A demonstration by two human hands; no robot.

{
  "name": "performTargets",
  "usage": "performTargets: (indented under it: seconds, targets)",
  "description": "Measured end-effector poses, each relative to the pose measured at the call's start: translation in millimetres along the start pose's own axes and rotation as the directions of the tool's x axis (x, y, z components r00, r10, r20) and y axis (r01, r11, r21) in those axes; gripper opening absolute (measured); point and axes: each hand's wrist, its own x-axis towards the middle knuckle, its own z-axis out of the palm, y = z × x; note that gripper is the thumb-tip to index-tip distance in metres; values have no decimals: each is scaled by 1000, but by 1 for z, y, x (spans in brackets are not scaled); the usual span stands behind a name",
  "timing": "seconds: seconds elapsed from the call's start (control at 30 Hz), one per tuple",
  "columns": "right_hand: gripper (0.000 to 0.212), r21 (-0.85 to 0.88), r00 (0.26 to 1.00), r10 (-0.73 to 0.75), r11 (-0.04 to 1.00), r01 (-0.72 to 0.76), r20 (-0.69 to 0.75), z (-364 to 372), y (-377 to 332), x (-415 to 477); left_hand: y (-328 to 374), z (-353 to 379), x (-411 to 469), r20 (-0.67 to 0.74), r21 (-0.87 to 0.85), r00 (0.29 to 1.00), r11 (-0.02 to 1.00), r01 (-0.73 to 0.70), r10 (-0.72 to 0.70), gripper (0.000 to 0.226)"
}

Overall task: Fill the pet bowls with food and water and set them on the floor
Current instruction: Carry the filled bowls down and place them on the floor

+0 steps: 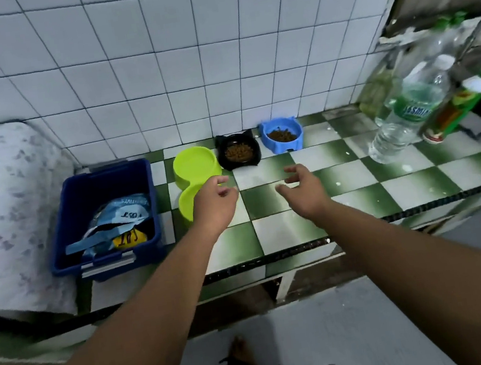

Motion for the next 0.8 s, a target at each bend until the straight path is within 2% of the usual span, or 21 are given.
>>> performTargets:
  seconds: [0.2, 0.37, 0.63, 0.8]
  targets:
    - [47, 5, 985, 148, 989, -149, -93, -37, 19, 65, 13, 40, 82, 50, 80, 998, 996, 28, -32, 55]
    - [46, -14, 978, 190, 981, -192, -88, -50, 30, 131, 5, 65, 127, 107, 173, 990, 982, 75, -94, 76]
    - [51, -65, 982, 187, 980, -186, 6, -47, 38, 239, 2, 106, 170, -53, 281, 969, 928, 247, -242, 85]
    - [57, -105, 976, 216, 972, -212, 26, -46, 50, 279, 5, 128, 185, -118, 180, 938, 922, 342, -325, 95]
